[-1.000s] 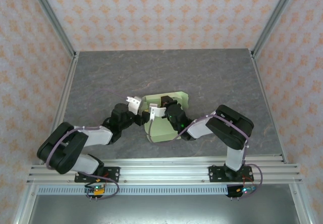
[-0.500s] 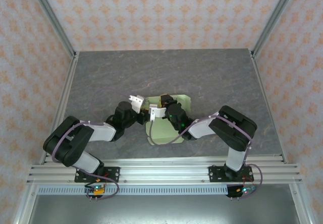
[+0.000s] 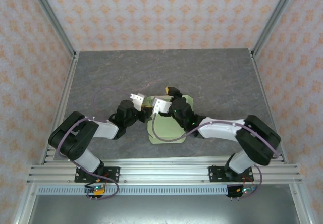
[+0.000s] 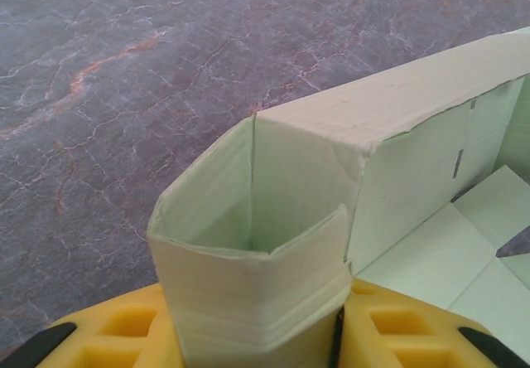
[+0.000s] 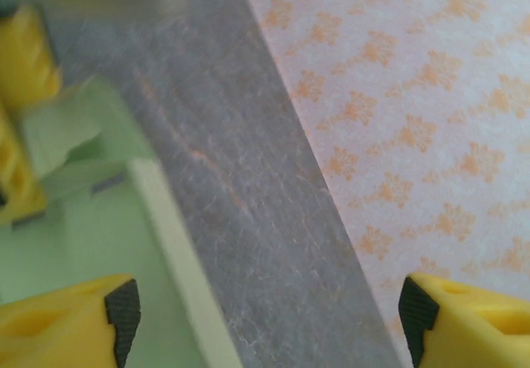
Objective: Fold the paper box
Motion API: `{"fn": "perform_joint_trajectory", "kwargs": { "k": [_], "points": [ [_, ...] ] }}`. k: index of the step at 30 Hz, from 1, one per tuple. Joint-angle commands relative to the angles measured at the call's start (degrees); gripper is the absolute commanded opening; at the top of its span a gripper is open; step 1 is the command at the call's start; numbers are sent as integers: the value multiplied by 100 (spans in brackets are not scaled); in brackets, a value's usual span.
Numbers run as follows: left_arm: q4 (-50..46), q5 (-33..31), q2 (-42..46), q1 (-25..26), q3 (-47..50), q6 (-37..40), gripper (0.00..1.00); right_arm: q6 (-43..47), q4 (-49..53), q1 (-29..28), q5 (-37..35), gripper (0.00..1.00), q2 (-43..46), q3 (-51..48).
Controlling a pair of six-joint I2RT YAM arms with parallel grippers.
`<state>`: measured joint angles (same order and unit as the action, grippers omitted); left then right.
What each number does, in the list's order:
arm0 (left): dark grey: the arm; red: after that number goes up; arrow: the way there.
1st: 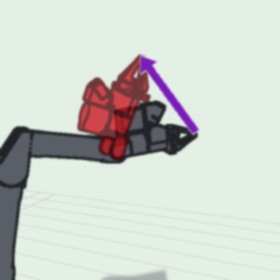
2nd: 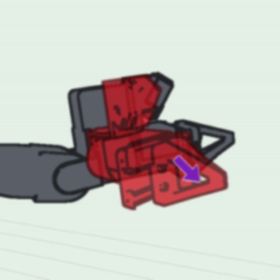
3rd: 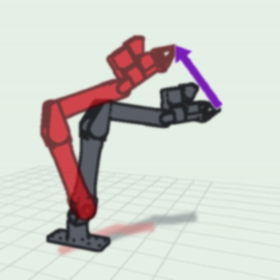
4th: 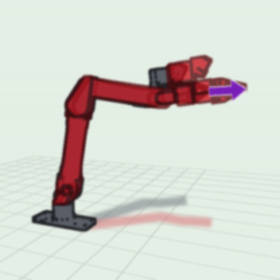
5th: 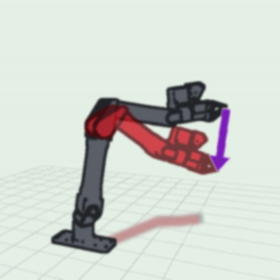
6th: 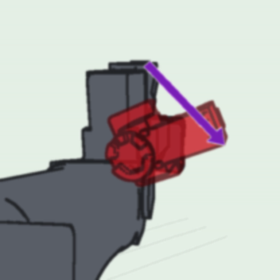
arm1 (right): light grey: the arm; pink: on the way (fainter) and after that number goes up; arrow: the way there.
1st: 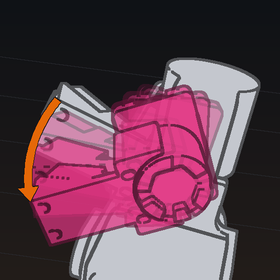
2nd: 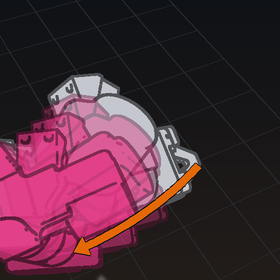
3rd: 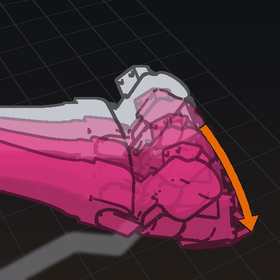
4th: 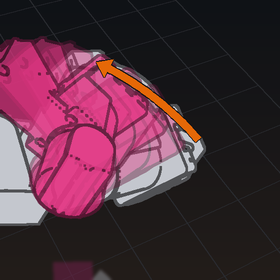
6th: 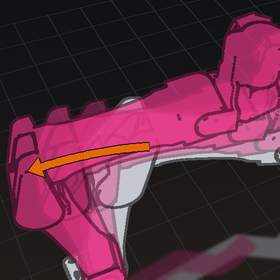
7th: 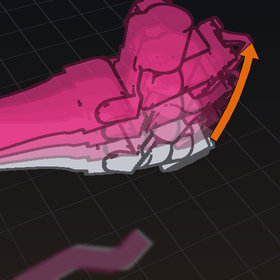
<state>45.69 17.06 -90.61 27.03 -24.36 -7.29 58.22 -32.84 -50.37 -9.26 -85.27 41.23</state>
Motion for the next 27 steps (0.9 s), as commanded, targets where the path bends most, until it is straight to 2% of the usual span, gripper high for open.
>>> {"fn": "perform_joint_trajectory", "kwargs": {
  "k": [1, 2, 5, 6, 7, 8, 9, 11, 14, 20, 24, 27],
  "points": [
    [290, -206, -46, 33, -86, -71, 33, -3064, 1131, 93, -564, 100, 575, 618],
    [300, -202, -59, 36, -97, -69, 33, -3875, 1489, 118, -901, 99, 674, 824],
    [308, -194, -78, 37, -122, -85, 33, -6946, 3395, 309, -1661, 99, 792, 1670],
    [310, -199, -75, 39, -130, -88, 33, -8622, 4374, 435, -1827, 99, 788, 1987],
    [301, -203, -70, 31, -130, -97, 33, -10470, 5444, 650, -1581, 99, 759, 2291],
    [300, -205, -58, 33, -130, -97, 33, -11603, 5892, 838, -958, 99, 721, 2410],
    [289, -210, -50, 34, -130, -97, 33, -12503, 5933, 983, -236, 99, 687, 2365],
    [297, -206, -45, 36, -124, -115, 33, -13869, 5774, 990, 462, 96, 620, 2169],
    [298, -212, -68, 35, -147, -124, 33, -14909, 5184, 948, 1090, 90, 496, 1904],
    [319, -186, -61, 36, -145, -98, 33, -15401, 4884, 695, 1218, 88, 87, 1981],
    [296, -221, -45, 35, -157, -97, 33, -15998, 4289, 695, 1178, 78, -100, 1714],
    [282, -205, -36, 39, -182, -80, 33, -16064, 4068, 788, 1023, 66, -232, 1705]
  ]
}}
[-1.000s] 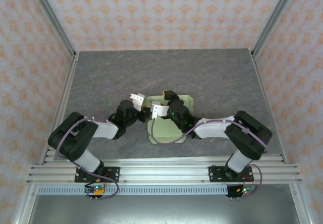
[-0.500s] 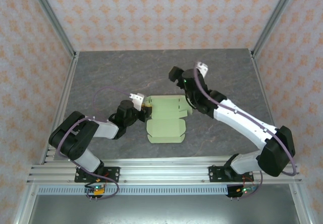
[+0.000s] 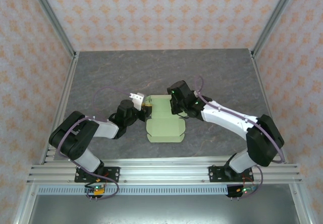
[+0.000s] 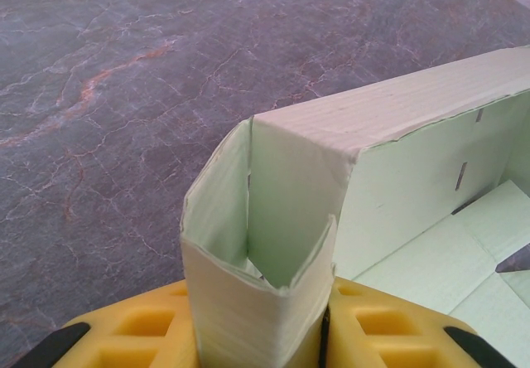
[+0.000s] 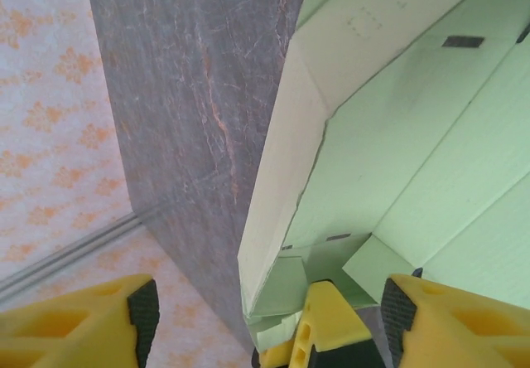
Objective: Fold the paper box
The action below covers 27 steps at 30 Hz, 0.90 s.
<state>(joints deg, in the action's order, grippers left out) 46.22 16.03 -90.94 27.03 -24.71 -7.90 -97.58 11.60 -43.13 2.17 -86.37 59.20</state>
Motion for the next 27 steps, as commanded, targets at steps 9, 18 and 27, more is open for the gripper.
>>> {"fn": "perform_joint_trajectory", "kwargs": {
  "k": [9, 18, 27],
  "points": [
    [256, -76, -21, 31, -192, -54, 34, -530, -743, 233, -188, 58, -675, 130],
    [299, -159, 18, 39, -175, -152, 34, -117, -1095, 256, -447, 14, -852, 186],
    [288, 402, 712, -422, -35, -740, 67, 1471, -2234, 548, -440, 2, -885, 55]
  ]
}}
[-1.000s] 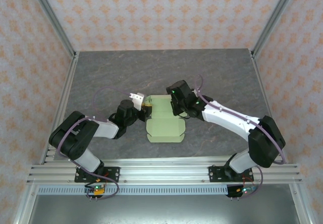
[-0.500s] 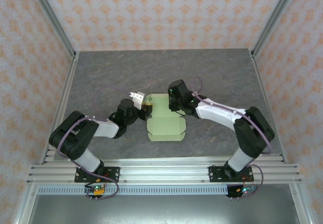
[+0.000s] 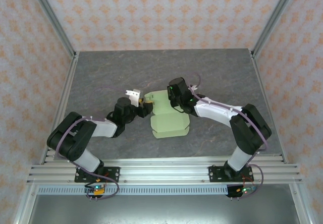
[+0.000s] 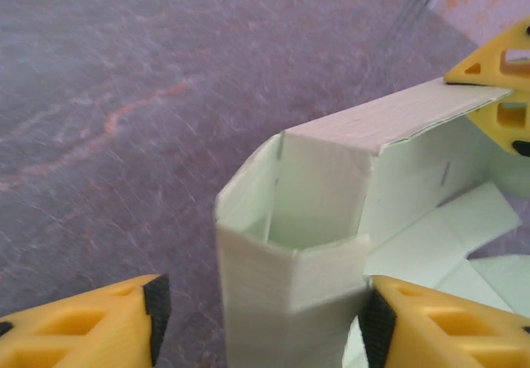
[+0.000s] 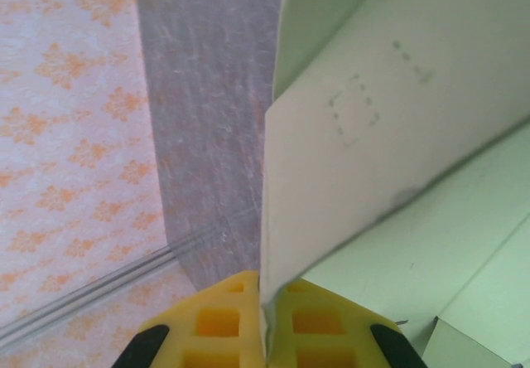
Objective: Fold the paper box
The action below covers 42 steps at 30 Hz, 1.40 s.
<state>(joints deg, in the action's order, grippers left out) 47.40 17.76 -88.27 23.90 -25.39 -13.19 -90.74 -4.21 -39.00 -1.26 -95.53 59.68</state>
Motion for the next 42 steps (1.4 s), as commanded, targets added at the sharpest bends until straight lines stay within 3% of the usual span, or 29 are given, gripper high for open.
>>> {"fn": "perform_joint_trajectory", "kwargs": {
  "k": [1, 5, 12, 15, 20, 27, 36, 42],
  "points": [
    [118, 298, 574, -159, 62, -219, 68, 902, -845, 167, -28, 2, 17, -51],
    [-319, 415, 888, -420, 97, -53, 69, 1460, -1526, 375, 753, 2, -90, -85],
    [173, 402, 175, -676, 152, -100, 68, 1906, -3152, 490, 1747, 4, -425, -560],
    [438, 322, -35, -676, 157, -86, 67, 1958, -3530, 496, 1836, 4, -565, -782],
    [336, 701, -160, -634, -7, 119, 64, 2010, -4142, 513, 2015, 4, -796, -979],
    [-149, 552, -246, -133, -175, 683, 58, 1721, -4696, 517, 1962, 4, -1047, -1162],
    [-59, 219, -583, 13, -370, 595, 50, 1603, -5254, 516, 1916, 3, -1061, -1356],
    [454, 612, -556, 25, -188, 614, 50, 1674, -5418, 513, 1961, 3, -1072, -1493]
  ]
}}
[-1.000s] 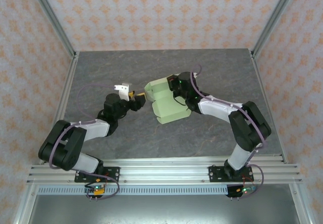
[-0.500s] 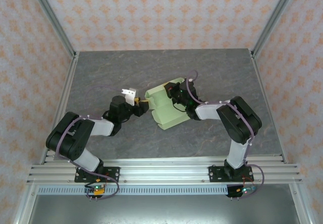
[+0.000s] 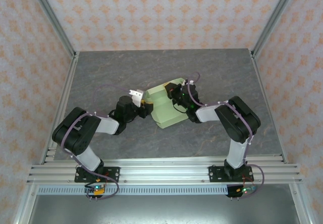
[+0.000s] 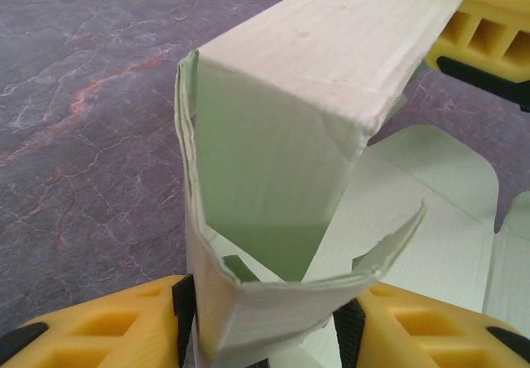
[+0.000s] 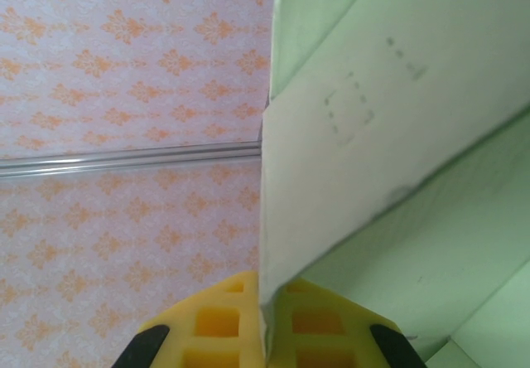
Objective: Fold the paper box
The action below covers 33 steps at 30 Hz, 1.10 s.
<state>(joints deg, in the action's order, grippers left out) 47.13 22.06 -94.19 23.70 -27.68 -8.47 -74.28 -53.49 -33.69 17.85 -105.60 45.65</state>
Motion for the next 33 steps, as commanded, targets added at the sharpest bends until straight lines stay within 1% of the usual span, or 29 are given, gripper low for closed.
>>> {"fn": "perform_joint_trajectory", "kwargs": {
  "k": [1, 2, 3, 4, 6, 8, 9, 14, 15, 16, 18, 20, 21, 23, 24, 25, 30, 33],
  "points": [
    [566, 248, 97, 40, 115, 146, 53, 34, -534, -18, 97, 3, -86, -100],
    [524, 242, 177, 42, 154, 182, 59, 60, -609, -13, 164, 3, -124, -92],
    [473, 157, 215, 39, 217, 228, 63, 78, -636, -11, 211, 3, -135, -100],
    [533, 31, 211, 33, 330, 264, 65, 101, -589, -6, 257, 2, -136, -91],
    [775, -175, 173, 9, 571, 178, 65, 139, -554, -13, 351, 2, -136, -104],
    [1238, -398, 147, 11, 859, 62, 66, 179, -569, 3, 474, 2, -122, -131],
    [1288, -473, 163, 11, 922, 68, 65, 186, -541, 11, 503, 2, -109, -142],
    [878, -517, 617, 7, 950, 420, 64, 199, -535, 77, 747, 2, -127, -205],
    [629, -578, 733, 8, 949, 498, 64, 208, -526, 82, 776, 2, -136, -205],
    [497, -625, 866, -1, 949, 599, 62, 220, -528, 90, 809, 2, -152, -206],
    [231, -675, 989, 2, 879, 730, 56, 224, -506, 90, 862, 2, -184, -180],
    [243, -633, 845, 11, 778, 777, 52, 219, -535, 90, 888, 2, -220, -162],
    [359, -602, 753, 11, 758, 779, 48, 199, -539, 91, 888, 2, -234, -153],
    [488, -517, 578, 13, 659, 789, 36, 184, -564, 86, 909, 2, -273, -135],
    [490, -428, 528, 20, 593, 786, 33, 190, -564, 84, 914, 2, -269, -127],
    [469, -292, 487, 21, 526, 795, 31, 178, -565, 85, 905, 2, -272, -135],
    [253, 59, 413, 113, 300, 843, 31, 171, -574, 91, 824, 2, -257, -196],
    [168, 64, 333, 193, 246, 795, 30, 134, -622, 91, 775, 2, -268, -239]
  ]
}}
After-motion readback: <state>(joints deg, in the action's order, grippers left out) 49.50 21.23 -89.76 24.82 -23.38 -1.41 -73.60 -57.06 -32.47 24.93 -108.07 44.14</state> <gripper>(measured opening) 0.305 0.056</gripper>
